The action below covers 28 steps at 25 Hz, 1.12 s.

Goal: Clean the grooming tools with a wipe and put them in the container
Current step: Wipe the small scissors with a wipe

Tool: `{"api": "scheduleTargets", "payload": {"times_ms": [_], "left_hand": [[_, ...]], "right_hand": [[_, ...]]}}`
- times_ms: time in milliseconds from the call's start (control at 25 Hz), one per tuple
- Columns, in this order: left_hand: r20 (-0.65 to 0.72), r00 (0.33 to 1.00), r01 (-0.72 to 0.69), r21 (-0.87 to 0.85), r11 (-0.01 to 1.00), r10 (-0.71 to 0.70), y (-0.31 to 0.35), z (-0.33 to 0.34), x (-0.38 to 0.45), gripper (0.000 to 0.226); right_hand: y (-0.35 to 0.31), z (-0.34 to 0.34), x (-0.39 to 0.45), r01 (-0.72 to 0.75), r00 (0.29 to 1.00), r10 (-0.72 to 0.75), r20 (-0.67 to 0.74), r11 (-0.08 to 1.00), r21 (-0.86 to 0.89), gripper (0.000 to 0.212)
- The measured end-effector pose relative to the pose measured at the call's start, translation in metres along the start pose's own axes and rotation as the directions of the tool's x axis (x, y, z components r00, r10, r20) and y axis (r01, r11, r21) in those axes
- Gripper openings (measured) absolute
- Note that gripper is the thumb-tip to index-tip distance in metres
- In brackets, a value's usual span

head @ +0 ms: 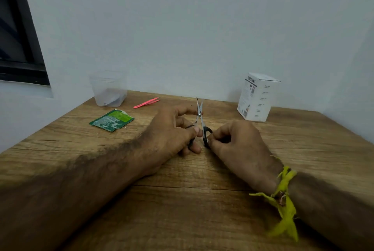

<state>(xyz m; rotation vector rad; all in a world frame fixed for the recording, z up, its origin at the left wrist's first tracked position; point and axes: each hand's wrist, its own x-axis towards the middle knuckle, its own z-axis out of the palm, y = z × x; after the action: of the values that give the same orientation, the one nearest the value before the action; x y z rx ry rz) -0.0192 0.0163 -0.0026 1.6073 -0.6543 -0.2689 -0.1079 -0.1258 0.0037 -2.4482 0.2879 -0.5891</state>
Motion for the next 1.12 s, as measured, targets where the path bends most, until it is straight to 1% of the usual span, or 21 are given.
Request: {"api": "scheduleTargets", "payload": {"times_ms": [80, 200, 280, 320, 360, 440, 520, 680, 720, 800, 880, 920, 1040, 1120], "left_hand": [[-0.037, 0.999, 0.006, -0.019, 1.0, -0.007, 0.0, 0.004, -0.002, 0.042], [-0.058, 0.998, 0.015, -0.012, 1.0, -0.016, 0.003, 0.009, -0.004, 0.043], [-0.072, 0.997, 0.006, 0.018, 1.0, -0.005, 0.004, 0.012, -0.005, 0.043], [-0.079, 0.997, 0.004, 0.036, 0.999, -0.001, 0.004, 0.013, -0.006, 0.043], [-0.085, 0.996, 0.003, 0.055, 0.998, 0.001, 0.004, 0.014, -0.006, 0.043], [-0.09, 0.996, -0.004, 0.093, 0.996, 0.013, 0.005, 0.012, -0.006, 0.04], [-0.084, 0.996, -0.018, 0.115, 0.993, 0.028, 0.005, 0.009, -0.005, 0.035], [-0.044, 0.998, -0.042, 0.137, 0.99, 0.049, 0.005, 0.006, -0.003, 0.031], [-0.025, 0.998, -0.058, 0.156, 0.986, 0.063, 0.005, 0.006, -0.003, 0.03], [0.023, 0.995, -0.101, 0.215, 0.971, 0.098, 0.005, 0.003, -0.002, 0.03], [0.069, 0.99, -0.134, 0.265, 0.955, 0.119, 0.006, -0.001, 0.0, 0.033], [0.084, 0.989, -0.139, 0.274, 0.952, 0.12, 0.007, -0.003, 0.001, 0.034], [0.104, 0.989, -0.13, 0.273, 0.953, 0.105, 0.008, -0.005, 0.002, 0.036], [0.108, 0.988, -0.138, 0.269, 0.953, 0.112, 0.007, -0.005, 0.002, 0.036]], "right_hand": [[-0.002, -0.001, 0.001, -0.121, 0.992, 0.124, -0.014, 0.984, 0.133, 0.01], [-0.003, -0.003, 0.003, -0.269, 0.95, 0.305, -0.061, 0.905, 0.329, 0.012], [-0.004, -0.004, 0.004, -0.313, 0.934, 0.354, -0.048, 0.875, 0.37, 0.012], [-0.005, -0.005, 0.004, -0.306, 0.942, 0.336, -0.026, 0.886, 0.347, 0.011], [-0.004, -0.006, 0.003, -0.271, 0.96, 0.281, 0.007, 0.917, 0.291, 0.01], [-0.005, -0.012, -0.001, -0.124, 0.986, 0.108, 0.128, 0.984, 0.125, 0.008], [-0.006, -0.014, -0.003, 0.055, 0.972, -0.051, 0.228, 0.998, -0.01, 0.011], [-0.005, -0.016, 0.0, 0.303, 0.933, -0.258, 0.251, 0.94, -0.16, 0.01], [-0.003, -0.018, 0.0, 0.377, 0.909, -0.322, 0.266, 0.906, -0.192, 0.011], [-0.002, -0.022, 0.0, 0.527, 0.834, -0.43, 0.345, 0.806, -0.269, 0.013], [-0.002, -0.027, 0.002, 0.63, 0.761, -0.473, 0.445, 0.704, -0.329, 0.02], [-0.001, -0.029, 0.004, 0.659, 0.736, -0.479, 0.479, 0.671, -0.341, 0.021], [-0.001, -0.038, 0.007, 0.691, 0.707, -0.458, 0.539, 0.608, -0.391, 0.027], [-0.001, -0.04, 0.006, 0.703, 0.698, -0.478, 0.534, 0.598, -0.384, 0.027]]}}
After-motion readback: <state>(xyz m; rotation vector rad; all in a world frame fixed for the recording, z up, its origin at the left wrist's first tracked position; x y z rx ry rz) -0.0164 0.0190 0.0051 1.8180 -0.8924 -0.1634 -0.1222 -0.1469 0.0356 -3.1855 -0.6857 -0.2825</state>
